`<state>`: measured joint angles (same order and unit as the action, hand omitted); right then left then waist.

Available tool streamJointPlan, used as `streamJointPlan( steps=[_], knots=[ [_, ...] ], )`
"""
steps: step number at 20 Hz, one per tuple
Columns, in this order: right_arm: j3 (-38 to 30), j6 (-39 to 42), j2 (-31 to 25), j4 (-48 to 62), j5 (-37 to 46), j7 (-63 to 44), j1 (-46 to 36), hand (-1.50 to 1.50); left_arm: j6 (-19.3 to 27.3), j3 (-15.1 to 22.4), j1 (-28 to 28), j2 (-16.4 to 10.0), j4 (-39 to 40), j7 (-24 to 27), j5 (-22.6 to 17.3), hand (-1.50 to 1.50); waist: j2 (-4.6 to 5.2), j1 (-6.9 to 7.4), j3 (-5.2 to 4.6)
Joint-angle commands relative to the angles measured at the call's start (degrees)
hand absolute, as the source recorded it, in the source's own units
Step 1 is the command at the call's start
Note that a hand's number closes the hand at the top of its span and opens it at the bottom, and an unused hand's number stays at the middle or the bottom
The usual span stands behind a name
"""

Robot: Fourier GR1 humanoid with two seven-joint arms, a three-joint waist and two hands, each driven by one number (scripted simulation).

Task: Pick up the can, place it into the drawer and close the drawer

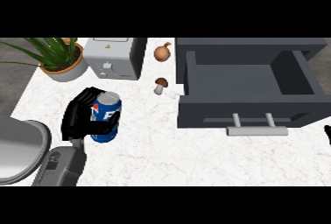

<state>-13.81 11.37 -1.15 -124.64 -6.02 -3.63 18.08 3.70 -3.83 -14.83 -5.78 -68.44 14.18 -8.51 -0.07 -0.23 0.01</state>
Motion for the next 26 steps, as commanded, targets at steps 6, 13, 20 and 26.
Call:
streamJointPlan(
  steps=[6,13,20,26],
  knots=[
    [-1.43,0.93,-0.04,-1.49,-0.88,-0.59,0.17,-1.5,4.69,5.97,-6.52,2.46,-8.52,-8.04,5.64,1.5,-0.02,-0.09,0.01],
    [-4.69,1.79,-1.78,-1.98,-3.63,-2.28,0.06,-1.5,10.48,9.37,-17.83,5.06,-13.69,-25.01,8.16,1.5,-0.09,-0.2,0.03],
    [-5.21,1.09,-1.19,0.99,-3.63,-1.34,-2.52,-1.5,15.49,12.24,-29.96,5.76,-7.18,-27.57,9.6,1.5,0.08,-0.47,0.02],
    [-2.67,2.36,0.26,-1.47,-1.26,-0.84,0.34,-1.5,20.73,13.53,-44.02,5.78,3.18,-28.77,6.97,1.5,0.23,-1.44,0.03]
  ],
)
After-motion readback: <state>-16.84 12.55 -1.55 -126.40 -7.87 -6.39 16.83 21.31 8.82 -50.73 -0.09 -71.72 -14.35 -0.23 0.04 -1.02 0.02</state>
